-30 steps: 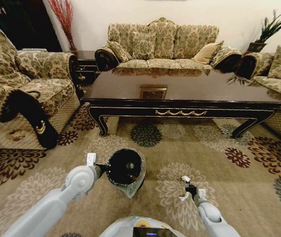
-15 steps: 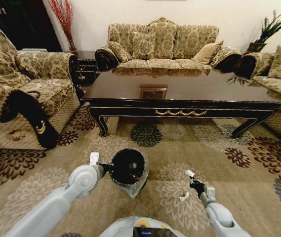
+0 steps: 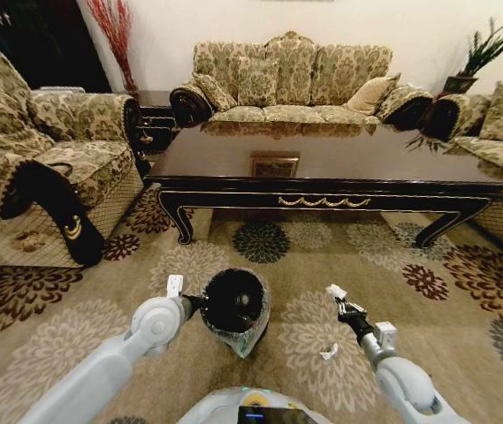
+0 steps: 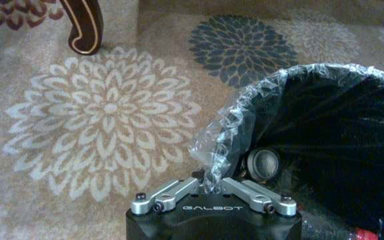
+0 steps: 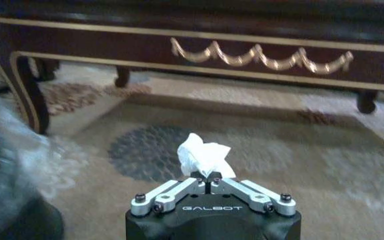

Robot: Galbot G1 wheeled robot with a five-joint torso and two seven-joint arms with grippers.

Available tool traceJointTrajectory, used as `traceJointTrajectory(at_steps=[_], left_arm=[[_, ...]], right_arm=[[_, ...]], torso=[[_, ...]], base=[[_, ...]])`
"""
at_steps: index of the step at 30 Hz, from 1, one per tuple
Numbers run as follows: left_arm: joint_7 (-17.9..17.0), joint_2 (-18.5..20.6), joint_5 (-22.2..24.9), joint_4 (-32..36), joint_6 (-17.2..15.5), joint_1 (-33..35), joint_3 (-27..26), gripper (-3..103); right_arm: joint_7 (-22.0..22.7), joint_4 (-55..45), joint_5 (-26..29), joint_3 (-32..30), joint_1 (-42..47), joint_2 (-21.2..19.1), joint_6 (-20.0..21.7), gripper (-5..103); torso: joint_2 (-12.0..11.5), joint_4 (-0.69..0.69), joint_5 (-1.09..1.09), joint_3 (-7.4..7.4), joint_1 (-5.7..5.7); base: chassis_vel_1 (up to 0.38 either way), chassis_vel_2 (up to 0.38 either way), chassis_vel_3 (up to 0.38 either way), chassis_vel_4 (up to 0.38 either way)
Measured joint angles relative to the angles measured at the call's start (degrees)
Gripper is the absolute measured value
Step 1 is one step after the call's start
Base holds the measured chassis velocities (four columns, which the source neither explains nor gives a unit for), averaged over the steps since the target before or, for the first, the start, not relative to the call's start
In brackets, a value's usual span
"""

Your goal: Move to the front of the table and pick up the trash from the floor, then place it into the trash bin.

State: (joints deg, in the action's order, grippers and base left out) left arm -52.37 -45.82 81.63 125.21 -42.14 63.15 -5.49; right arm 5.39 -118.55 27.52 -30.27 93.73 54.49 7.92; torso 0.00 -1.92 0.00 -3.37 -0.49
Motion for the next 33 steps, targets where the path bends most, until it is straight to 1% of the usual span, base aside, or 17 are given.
traceJointTrajectory(at_steps=[3,6,7,11,16,20,22,24,25,26,27,30,31,33], left_arm=[[0.0,-0.2,0.0,-0.5,0.0,-1.2,1.3,0],[-0.1,-0.7,-0.3,-1.2,0.0,-2.4,3.7,0],[-0.1,-0.7,-0.3,-1.2,0.0,-2.4,3.7,0],[0.0,-1.6,-1.5,-1.9,0.0,-3.5,5.9,0],[0.3,-2.4,-2.0,-2.3,0.0,-5.1,7.4,0],[0.3,-2.4,-1.8,-2.3,0.0,-6.8,8.8,0],[0.0,-2.2,-0.7,-2.7,0.0,-9.5,11.1,0],[-0.1,-2.1,-0.6,-2.9,0.0,-10.0,11.5,0],[-0.7,-2.1,0.3,-3.4,0.0,-12.4,13.6,0],[-0.8,-2.2,0.6,-3.6,0.0,-13.3,14.5,0],[-0.8,-2.2,0.6,-3.6,0.0,-13.3,14.5,0],[-1.3,-3.3,1.5,-4.6,0.0,-16.8,18.6,0],[-1.3,-3.3,1.5,-4.6,0.0,-16.8,18.6,0],[-1.8,-4.3,1.7,-5.3,0.0,-18.5,21.5,0]], right_arm=[[0.0,-2.9,0.0,-0.7,1.6,-0.3,-0.1,0],[0.0,-8.6,0.0,-1.5,4.1,-0.7,0.0,0],[0.0,-8.6,0.0,-1.5,4.1,-0.7,0.0,0],[-0.1,-14.9,0.2,-1.4,6.2,-1.0,0.7,0],[-1.3,-19.4,-0.3,-1.0,8.5,-1.9,1.1,0],[-2.1,-20.9,-1.4,-1.0,9.5,-2.4,1.0,0],[-3.2,-21.4,-4.4,-0.4,10.5,-2.6,0.4,0],[-3.4,-21.4,-5.0,-0.3,10.7,-2.6,0.3,0],[-4.2,-21.5,-7.5,0.3,11.5,-2.1,-0.4,0],[-4.5,-21.6,-8.7,0.4,11.9,-1.8,-0.7,0],[-4.5,-21.6,-8.7,0.4,11.9,-1.8,-0.7,0],[-5.4,-22.0,-13.0,0.8,13.0,-1.0,-2.0,0],[-5.4,-22.0,-13.0,0.8,13.0,-1.0,-2.0,0],[-5.5,-22.5,-13.5,1.0,13.6,-1.0,-2.2,0]], torso=[[0.0,0.01,0.01,0.0,0.0],[0.0,0.02,0.01,0.0,0.0],[0.0,0.02,0.01,0.0,0.0],[0.0,0.0,0.01,0.0,0.0],[0.0,0.0,0.01,0.0,0.0],[0.0,0.01,0.01,0.0,0.0],[0.0,0.01,0.0,0.0,0.0],[0.0,0.0,0.0,0.0,0.0],[0.0,0.01,-0.01,0.0,0.0],[0.0,0.0,-0.01,0.0,0.0],[0.0,0.0,-0.01,0.0,0.0],[0.0,0.01,-0.01,0.0,0.0],[0.0,0.01,-0.01,0.0,0.0],[0.0,0.0,0.0,0.0,0.0]], base=[[0.0,0.0,0.0,0.0],[0.0,0.0,0.0,0.0],[0.0,0.0,0.0,0.0],[0.0,0.0,0.0,0.0],[0.0,0.0,0.0,0.0],[0.0,0.0,0.0,0.0],[0.0,0.0,0.0,0.0],[0.0,0.0,0.0,0.0],[0.0,0.0,0.0,0.0],[0.0,0.0,0.0,0.0],[0.0,0.0,0.0,0.0],[0.0,0.0,0.0,0.0],[0.0,0.0,0.0,0.0],[0.0,0.0,0.0,0.0]])
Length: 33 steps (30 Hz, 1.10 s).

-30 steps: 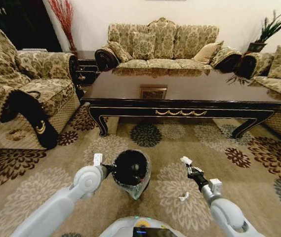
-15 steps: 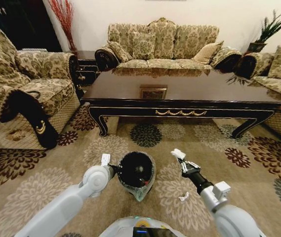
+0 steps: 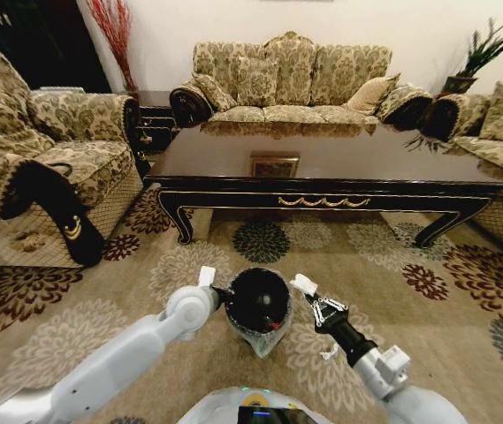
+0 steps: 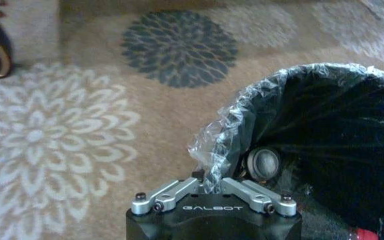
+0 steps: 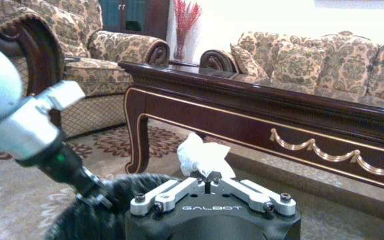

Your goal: Move to the front of the table and pick up the trash from the floor, then place it into the trash bin.

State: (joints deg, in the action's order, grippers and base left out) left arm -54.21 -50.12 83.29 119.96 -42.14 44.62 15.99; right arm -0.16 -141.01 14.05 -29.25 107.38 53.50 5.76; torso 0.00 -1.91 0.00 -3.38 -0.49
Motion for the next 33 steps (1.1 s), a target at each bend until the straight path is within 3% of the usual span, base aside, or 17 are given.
traceJointTrajectory(at_steps=[6,27,28,30,33], left_arm=[[-1.2,-3.1,0.1,-1.1,0.0,-2.9,4.7,0],[-1.9,-6.6,-1.0,-3.1,0.0,-4.4,7.4,0],[-1.9,-6.8,-1.0,-3.3,0.0,-4.5,7.4,0],[-1.9,-6.9,-1.1,-3.4,0.0,-4.6,7.5,0],[-1.9,-7.2,-1.8,-3.9,0.0,-4.6,7.6,0]], right_arm=[[-0.3,0.2,-0.3,0.0,0.3,0.0,-0.1,0],[-0.9,2.9,-6.4,1.9,3.7,2.1,-1.5,0],[-1.1,2.9,-6.7,2.0,4.0,2.2,-1.6,6],[-1.2,2.9,-6.8,2.0,4.0,2.2,-1.7,6],[-1.1,3.3,-6.9,2.0,4.0,2.1,-1.9,22]], torso=[[0.0,0.0,-0.01,0.0,0.0],[0.0,0.0,0.01,0.0,0.0],[0.0,0.01,0.01,0.0,0.0],[0.0,0.01,0.0,0.0,0.0],[0.0,0.0,0.0,0.0,0.0]], base=[[0.0,0.0,0.0,0.0],[0.0,0.0,0.0,0.0],[0.0,0.0,0.0,0.0],[0.0,0.0,0.0,0.0],[0.0,0.0,0.0,0.0]])
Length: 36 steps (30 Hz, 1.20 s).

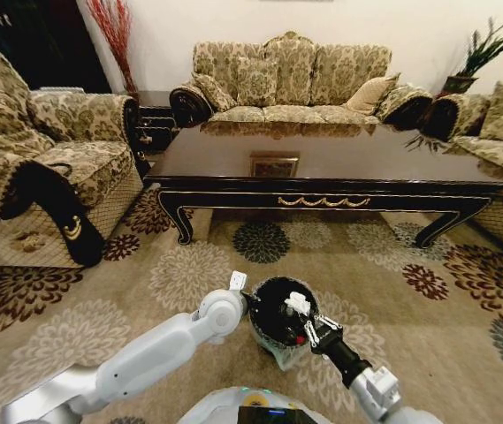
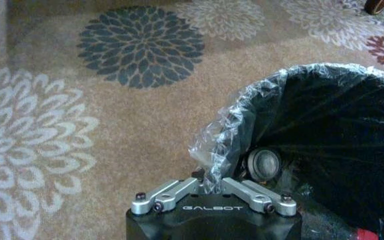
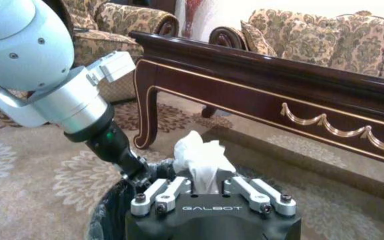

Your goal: Move to the front of the table and pick up the trash from the floor, then place it into the trash bin.

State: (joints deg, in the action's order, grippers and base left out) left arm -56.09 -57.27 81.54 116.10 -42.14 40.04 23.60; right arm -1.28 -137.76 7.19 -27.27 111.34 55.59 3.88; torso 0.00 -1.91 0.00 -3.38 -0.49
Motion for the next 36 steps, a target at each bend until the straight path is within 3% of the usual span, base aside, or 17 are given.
traceJointTrajectory(at_steps=[3,4,6,7,9,10,12,18,22,36], left_arm=[[0.0,-0.1,-0.1,0.0,0.0,0.2,0.0,0],[0.0,-0.1,-0.1,0.0,0.0,0.3,0.0,0],[0.0,-0.1,-0.1,0.0,0.0,0.3,0.1,0],[0.0,0.0,-0.1,0.0,0.0,0.3,0.1,0],[0.0,0.1,-0.1,0.0,0.0,0.3,0.1,0],[0.1,0.2,-0.1,0.0,0.0,0.2,0.1,0],[0.1,0.2,-0.1,0.0,0.0,0.2,0.1,0],[0.1,0.2,0.1,0.0,0.0,0.2,0.1,0],[0.1,0.0,0.1,-0.1,0.0,0.2,0.3,0],[0.2,1.2,-0.1,0.1,0.0,2.0,-2.3,0]], right_arm=[[0.0,0.1,0.0,0.0,0.0,-0.1,0.0,26],[0.0,0.2,0.0,0.0,0.0,-0.1,0.0,38],[0.0,0.2,0.0,0.0,0.0,-0.1,0.0,38],[0.1,0.3,0.0,0.1,-0.1,-0.1,0.0,48],[0.1,0.4,0.0,0.1,-0.2,-0.1,0.0,48],[0.1,0.5,0.1,0.2,-0.2,-0.1,0.0,60],[0.1,0.5,0.1,0.2,-0.2,-0.1,0.0,60],[0.1,0.7,0.3,0.3,-0.4,-0.2,0.0,87],[0.1,0.7,0.4,0.4,-0.4,-0.3,0.1,99],[0.3,0.1,1.4,0.0,-0.4,0.0,0.1,100]], torso=[[0.0,0.0,0.0,0.0,0.0],[0.0,0.0,0.01,0.0,0.0],[0.0,0.0,0.0,0.0,0.0],[0.0,0.0,0.0,0.0,0.0],[0.0,0.0,0.0,0.0,0.0],[0.0,0.0,0.0,0.0,0.0],[0.0,0.0,0.0,0.0,0.0],[0.0,0.0,0.0,0.0,0.0],[0.0,0.0,0.0,0.0,0.0],[0.0,0.01,0.01,0.0,0.0]], base=[[0.0,0.0,0.0,0.0],[0.0,0.0,0.0,0.0],[0.0,0.0,0.0,0.0],[0.0,0.0,0.0,0.0],[0.0,0.0,0.0,0.0],[0.0,0.0,0.0,0.0],[0.0,0.0,0.0,0.0],[0.0,0.0,0.0,0.0],[0.0,0.0,0.0,0.0],[0.0,0.0,0.0,0.0]])
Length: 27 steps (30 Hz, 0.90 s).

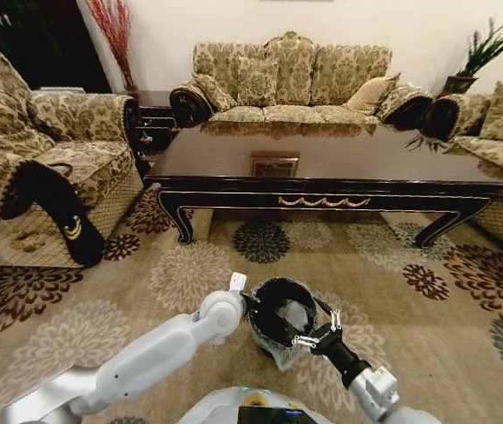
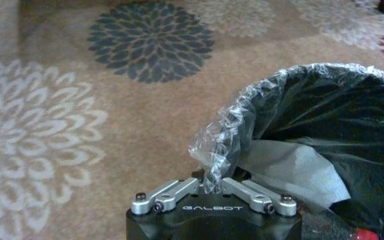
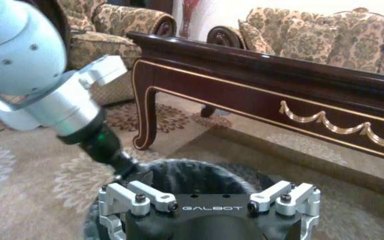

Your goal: Move to the front of the table and pick up the trash from the floor, then place it into the trash bin.

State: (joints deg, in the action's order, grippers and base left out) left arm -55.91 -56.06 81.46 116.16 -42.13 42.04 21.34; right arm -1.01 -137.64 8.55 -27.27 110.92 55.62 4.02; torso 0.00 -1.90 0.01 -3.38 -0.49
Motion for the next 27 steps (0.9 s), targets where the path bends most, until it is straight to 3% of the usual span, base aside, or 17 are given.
traceJointTrajectory(at_steps=[6,13,15,27], left_arm=[[0.5,2.0,-0.2,1.0,0.0,2.5,-3.4,0],[1.8,4.3,-1.6,2.2,0.0,8.2,-10.9,0],[2.8,6.2,-1.9,3.9,0.0,11.5,-15.5,0],[5.9,9.2,-4.9,6.6,0.0,20.0,-25.5,0]], right_arm=[[1.4,0.4,2.7,-1.4,-1.6,-1.1,0.7,100],[4.6,0.2,11.6,-3.1,-4.5,-2.2,3.5,100],[6.9,2.8,16.8,-4.1,-6.1,-4.1,5.5,100],[10.2,11.9,22.0,-1.4,-12.1,-8.3,10.8,100]], torso=[[0.0,-0.01,0.0,0.0,0.0],[0.0,-0.02,0.0,0.0,0.0],[0.0,0.0,-0.01,0.0,0.0],[0.0,-0.01,0.0,0.0,0.0]], base=[[0.0,0.0,0.0,0.0],[0.0,0.0,0.0,0.0],[0.0,0.0,0.0,0.0],[0.0,0.0,0.0,0.0]])
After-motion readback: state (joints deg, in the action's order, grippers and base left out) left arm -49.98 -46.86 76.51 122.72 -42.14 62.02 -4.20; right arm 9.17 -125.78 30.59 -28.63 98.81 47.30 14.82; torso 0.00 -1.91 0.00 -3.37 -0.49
